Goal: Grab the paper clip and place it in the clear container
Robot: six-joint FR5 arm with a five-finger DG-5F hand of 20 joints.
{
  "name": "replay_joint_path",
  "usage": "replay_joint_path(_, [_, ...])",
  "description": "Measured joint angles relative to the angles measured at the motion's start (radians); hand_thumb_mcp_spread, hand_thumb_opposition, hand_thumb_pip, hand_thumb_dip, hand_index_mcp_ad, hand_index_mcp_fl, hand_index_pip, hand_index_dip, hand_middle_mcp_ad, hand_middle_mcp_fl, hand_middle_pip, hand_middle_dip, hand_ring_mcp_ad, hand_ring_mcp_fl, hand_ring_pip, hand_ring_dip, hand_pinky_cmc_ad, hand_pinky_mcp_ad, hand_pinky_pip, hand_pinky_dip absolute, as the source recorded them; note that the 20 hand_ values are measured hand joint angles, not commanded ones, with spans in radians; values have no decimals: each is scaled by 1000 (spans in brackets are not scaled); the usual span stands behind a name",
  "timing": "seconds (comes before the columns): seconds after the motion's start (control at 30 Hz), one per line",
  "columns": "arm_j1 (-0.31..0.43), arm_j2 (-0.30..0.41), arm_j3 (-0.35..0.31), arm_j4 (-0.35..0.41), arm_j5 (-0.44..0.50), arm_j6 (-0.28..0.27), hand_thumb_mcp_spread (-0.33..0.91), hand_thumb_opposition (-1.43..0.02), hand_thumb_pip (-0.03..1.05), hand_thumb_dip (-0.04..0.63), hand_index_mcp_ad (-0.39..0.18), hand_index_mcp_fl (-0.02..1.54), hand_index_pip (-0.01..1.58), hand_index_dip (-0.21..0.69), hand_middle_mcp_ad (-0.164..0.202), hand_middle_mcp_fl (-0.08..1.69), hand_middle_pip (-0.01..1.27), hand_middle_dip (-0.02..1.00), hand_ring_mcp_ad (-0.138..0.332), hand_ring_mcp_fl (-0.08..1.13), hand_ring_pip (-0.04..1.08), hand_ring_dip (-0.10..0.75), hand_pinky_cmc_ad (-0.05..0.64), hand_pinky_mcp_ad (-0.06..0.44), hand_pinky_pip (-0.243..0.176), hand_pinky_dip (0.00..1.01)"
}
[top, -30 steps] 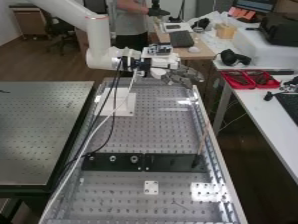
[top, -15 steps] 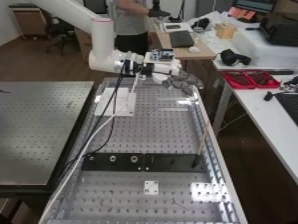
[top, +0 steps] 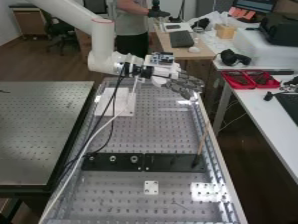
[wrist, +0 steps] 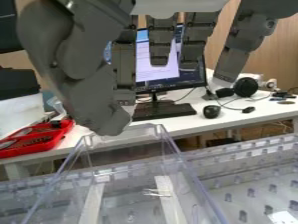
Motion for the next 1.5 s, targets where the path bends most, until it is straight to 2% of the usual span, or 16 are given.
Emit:
replay_joint_path(0.07, [-2,1,-2,0,-1,3,360,-881,810,380,-113,54,1290,-24,42,9,120,176,93,7,234,44,333,255,-89,747])
replay_joint_path(0.17, [-3,4,-5,1,-2,5,363,-871,866,379,-113,23,1292,-24,42,9,124,176,96,7,230,42,333,255,-89,744])
replay_joint_path(0.2, [-4,5,-5,0,-3,5,363,-871,866,379,-113,21,1292,-24,42,9,124,176,93,7,234,42,333,258,-89,749])
replay_joint_path(0.23, [-5,8,-5,-6,-4,7,363,-871,866,379,-113,21,1290,-24,42,9,120,176,93,7,232,30,333,255,-106,745])
replay_joint_path(0.37, [-15,42,-12,-43,-18,21,358,-848,831,380,-113,3,1293,-24,42,9,120,176,93,7,230,31,333,255,-106,747])
replay_joint_path(0.5, [-34,122,-49,-71,-38,43,302,-836,747,363,-113,7,1098,-12,42,10,120,176,99,5,230,28,330,258,-106,759])
replay_joint_path(0.57, [-43,157,-68,-73,-44,39,267,-822,726,333,-113,2,965,-12,42,10,120,176,101,10,229,28,333,262,-122,756])
replay_joint_path(0.67, [-63,218,-97,-81,-59,29,269,-803,695,316,-105,37,820,-12,42,12,120,176,96,5,243,28,330,265,-124,756])
replay_joint_path(0.77, [-90,276,-120,-97,-79,21,241,-791,665,283,-91,54,688,-12,42,7,120,176,112,7,232,28,330,264,-124,756])
replay_joint_path(0.83, [-122,327,-138,-113,-100,16,223,-771,628,267,-93,66,543,10,40,10,120,176,105,7,234,28,333,279,-122,752])
replay_joint_path(0.9, [-150,364,-150,-125,-118,11,227,-770,618,241,-89,63,436,47,44,10,120,176,126,7,202,28,344,286,-122,749])
replay_joint_path(1.03, [-229,437,-166,-162,-174,-5,223,-744,604,220,-84,122,332,63,42,12,124,176,133,0,185,31,344,297,-122,752])
replay_joint_path(1.1, [-258,452,-166,-185,-203,-14,223,-744,597,209,-80,122,305,80,42,9,120,176,133,0,173,33,351,297,-122,733])
replay_joint_path(1.23, [-303,460,-151,-231,-249,-36,223,-726,581,204,-86,119,241,87,40,7,120,176,131,0,169,33,367,297,-122,719])
replay_joint_path(1.3, [-330,462,-140,-252,-271,-52,227,-716,569,176,-82,124,227,124,44,10,120,176,131,3,150,40,377,297,-122,719])
replay_joint_path(1.5, [-375,465,-133,-260,-315,-74,215,-716,539,159,-82,124,171,138,44,9,124,176,131,0,136,47,380,297,-122,702])
